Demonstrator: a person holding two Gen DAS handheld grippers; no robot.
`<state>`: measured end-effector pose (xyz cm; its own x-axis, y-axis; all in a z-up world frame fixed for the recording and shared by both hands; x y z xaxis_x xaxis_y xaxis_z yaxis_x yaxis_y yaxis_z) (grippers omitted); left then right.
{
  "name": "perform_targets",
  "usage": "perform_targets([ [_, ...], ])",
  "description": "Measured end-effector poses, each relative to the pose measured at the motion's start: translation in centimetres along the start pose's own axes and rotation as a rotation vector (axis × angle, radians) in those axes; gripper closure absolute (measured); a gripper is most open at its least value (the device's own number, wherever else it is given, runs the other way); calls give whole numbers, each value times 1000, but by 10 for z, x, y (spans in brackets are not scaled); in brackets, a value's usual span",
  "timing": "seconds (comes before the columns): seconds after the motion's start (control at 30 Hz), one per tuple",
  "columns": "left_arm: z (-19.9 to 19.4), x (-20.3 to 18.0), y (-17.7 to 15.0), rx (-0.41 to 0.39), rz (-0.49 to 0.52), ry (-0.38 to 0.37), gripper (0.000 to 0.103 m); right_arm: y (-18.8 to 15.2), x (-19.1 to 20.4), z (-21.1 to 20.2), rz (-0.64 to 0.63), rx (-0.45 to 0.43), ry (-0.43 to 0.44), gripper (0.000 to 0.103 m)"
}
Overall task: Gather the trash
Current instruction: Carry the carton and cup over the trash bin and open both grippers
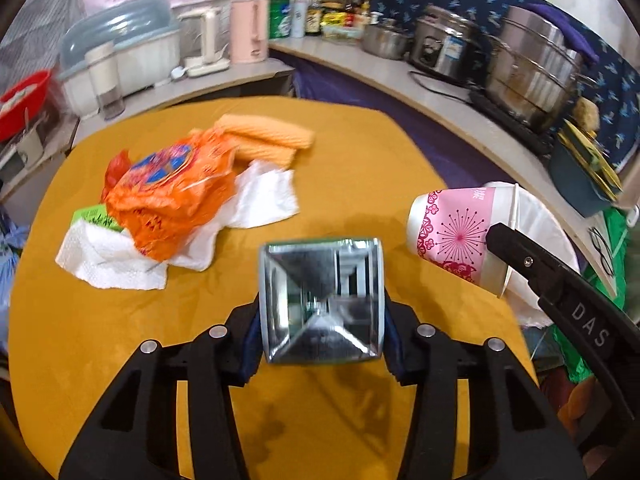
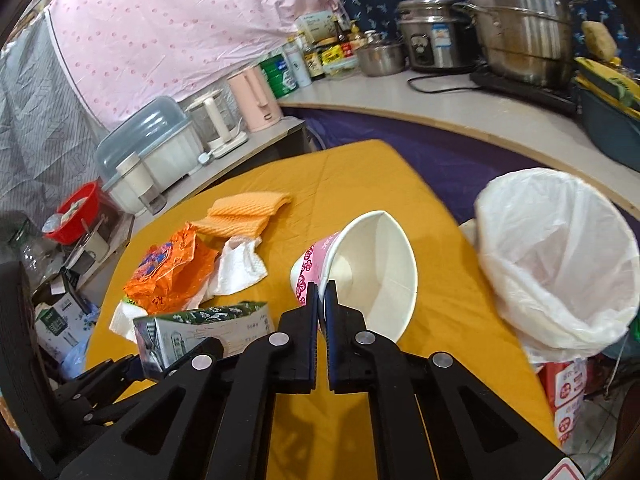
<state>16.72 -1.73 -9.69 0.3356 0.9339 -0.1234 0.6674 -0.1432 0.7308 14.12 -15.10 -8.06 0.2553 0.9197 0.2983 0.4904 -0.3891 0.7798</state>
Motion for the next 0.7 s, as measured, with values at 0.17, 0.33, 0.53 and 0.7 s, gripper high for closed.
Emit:
perform_targets([
  [0.17, -17, -40, 5, -22, 57, -39, 57, 10, -34, -30, 25, -50, -52, 99],
  [0.33, -28, -86, 7, -44, 127, -84, 57, 20, -75, -57, 52, -102, -112, 99],
  [0.53, -30, -139, 11, -63, 194, -133, 57, 28, -130, -80, 111, -145, -180, 99],
  [0.7, -26, -180, 15, -75, 239, -166, 57, 33, -173, -92, 158, -173, -234, 99],
])
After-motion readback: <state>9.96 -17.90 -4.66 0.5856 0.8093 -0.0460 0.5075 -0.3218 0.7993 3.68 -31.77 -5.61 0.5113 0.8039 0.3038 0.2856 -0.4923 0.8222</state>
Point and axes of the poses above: each gripper's, at about its wrist camera, not at the fingertips, and z roughly the way its jaws point, x to its left, y to its top, the point moved 6 cm from there along z, roughly the way its jaws point, and after that the axes turned 8 degrees about -x, right-handed, at the moved point
